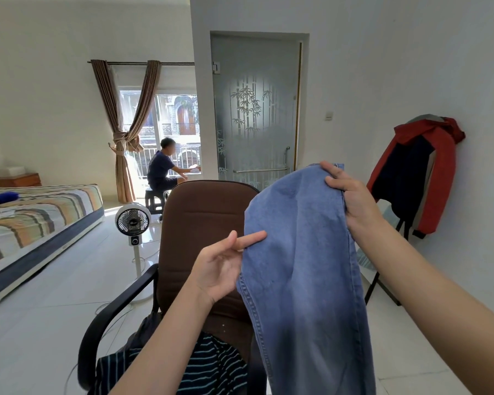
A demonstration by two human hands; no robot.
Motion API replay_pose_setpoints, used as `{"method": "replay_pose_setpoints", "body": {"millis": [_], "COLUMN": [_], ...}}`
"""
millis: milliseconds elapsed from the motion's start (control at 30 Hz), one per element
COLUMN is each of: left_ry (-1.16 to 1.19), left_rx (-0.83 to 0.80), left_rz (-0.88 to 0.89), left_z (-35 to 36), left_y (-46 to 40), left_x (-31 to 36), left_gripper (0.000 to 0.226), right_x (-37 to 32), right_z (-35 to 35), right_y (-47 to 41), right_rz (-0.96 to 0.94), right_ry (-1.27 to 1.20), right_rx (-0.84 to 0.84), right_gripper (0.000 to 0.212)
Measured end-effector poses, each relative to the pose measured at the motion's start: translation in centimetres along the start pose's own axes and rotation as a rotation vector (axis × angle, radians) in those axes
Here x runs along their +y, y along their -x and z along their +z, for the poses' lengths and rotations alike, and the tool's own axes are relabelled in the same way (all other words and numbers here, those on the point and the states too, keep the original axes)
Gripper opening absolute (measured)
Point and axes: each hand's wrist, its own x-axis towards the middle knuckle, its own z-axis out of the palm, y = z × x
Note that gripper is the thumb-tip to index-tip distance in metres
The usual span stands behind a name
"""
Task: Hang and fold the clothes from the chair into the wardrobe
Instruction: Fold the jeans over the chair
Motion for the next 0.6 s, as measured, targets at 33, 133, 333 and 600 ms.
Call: {"method": "replay_pose_setpoints", "body": {"millis": [33,133,333,600], "left_ry": [0.049,0.094,0.052,0.27], "left_rx": [0.004,-0.092,-0.1,0.411], "left_rz": [0.026,-0.007,-0.013,0.184], "left_z": [-0.2,-0.2,1.0,1.4], "left_y": [0.2,0.6,1.2,1.2], "left_x": [0.1,0.9,1.2,1.2], "left_gripper": [0.064,0.064,0.074,0.048], "right_x": [-0.1,-0.2,0.8,1.5], "right_z": [-0.2,-0.4,0.4,0.9], "right_y": [0.0,0.2,0.8,0.4], "right_rz": [0.004,0.019,0.03,0.042], "right_ry": [-0.013,-0.035,-0.008,-0.048], "right_rx": [0.002,-0.007,-0.033,0.002], "right_gripper": [0.035,0.036,0.035,0.036]}}
